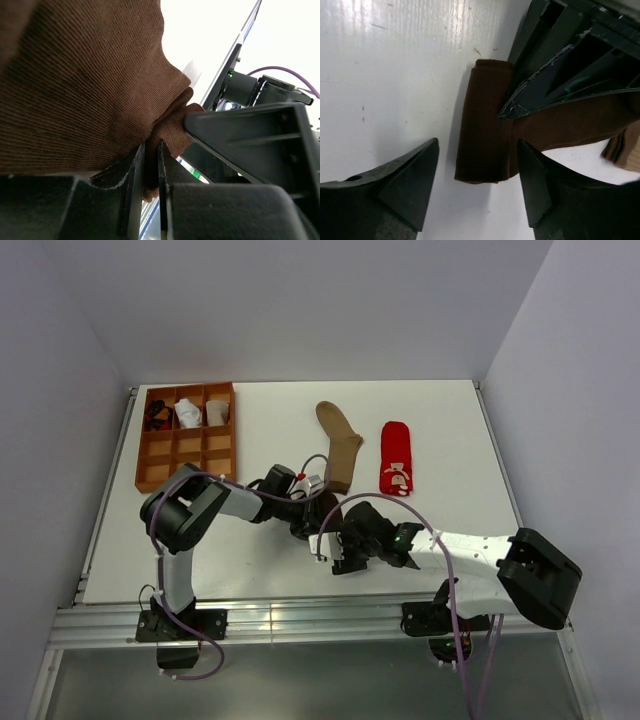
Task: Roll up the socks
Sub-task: Roll the sock at the center of the board.
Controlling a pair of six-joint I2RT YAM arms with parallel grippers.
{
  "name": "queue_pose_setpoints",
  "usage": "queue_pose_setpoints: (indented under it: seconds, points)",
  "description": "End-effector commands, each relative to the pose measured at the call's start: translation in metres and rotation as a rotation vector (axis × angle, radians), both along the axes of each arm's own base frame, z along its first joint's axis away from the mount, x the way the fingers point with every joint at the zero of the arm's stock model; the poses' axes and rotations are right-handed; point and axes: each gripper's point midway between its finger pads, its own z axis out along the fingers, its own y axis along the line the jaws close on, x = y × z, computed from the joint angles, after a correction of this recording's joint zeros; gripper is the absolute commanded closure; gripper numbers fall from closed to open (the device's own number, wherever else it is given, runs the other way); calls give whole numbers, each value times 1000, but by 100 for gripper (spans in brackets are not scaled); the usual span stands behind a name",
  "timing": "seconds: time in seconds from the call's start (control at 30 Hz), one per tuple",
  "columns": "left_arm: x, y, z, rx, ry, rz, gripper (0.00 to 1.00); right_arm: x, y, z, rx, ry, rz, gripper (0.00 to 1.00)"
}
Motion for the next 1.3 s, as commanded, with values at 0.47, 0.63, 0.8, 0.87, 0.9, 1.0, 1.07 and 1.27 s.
queue_pose_setpoints:
  seconds: [0.47, 0.63, 0.8, 0.87, 0.9, 1.0, 1.07, 1.27]
  points:
    - [-19, 40, -46, 290, 51, 44, 89, 13, 3, -17, -143, -19, 19, 79]
    - [6, 32, -12, 230, -16, 90, 77, 11, -3, -24, -175, 4, 7, 81]
    - [20, 36, 1, 242, -55, 110, 70, 9, -7, -30, -203, 26, -6, 81]
    - [25, 38, 5, 236, -67, 118, 68, 9, -8, -31, -210, 33, -7, 82]
    - [27, 40, 7, 234, -71, 124, 67, 9, -7, -31, -211, 38, -12, 81]
    - [29, 46, 11, 208, -66, 134, 66, 9, -7, -32, -223, 46, -17, 82]
    - [32, 49, 12, 213, -70, 142, 66, 9, -8, -33, -228, 53, -21, 82]
    - [55, 53, 28, 194, -119, 220, 69, 10, -7, -35, -239, 68, -32, 82]
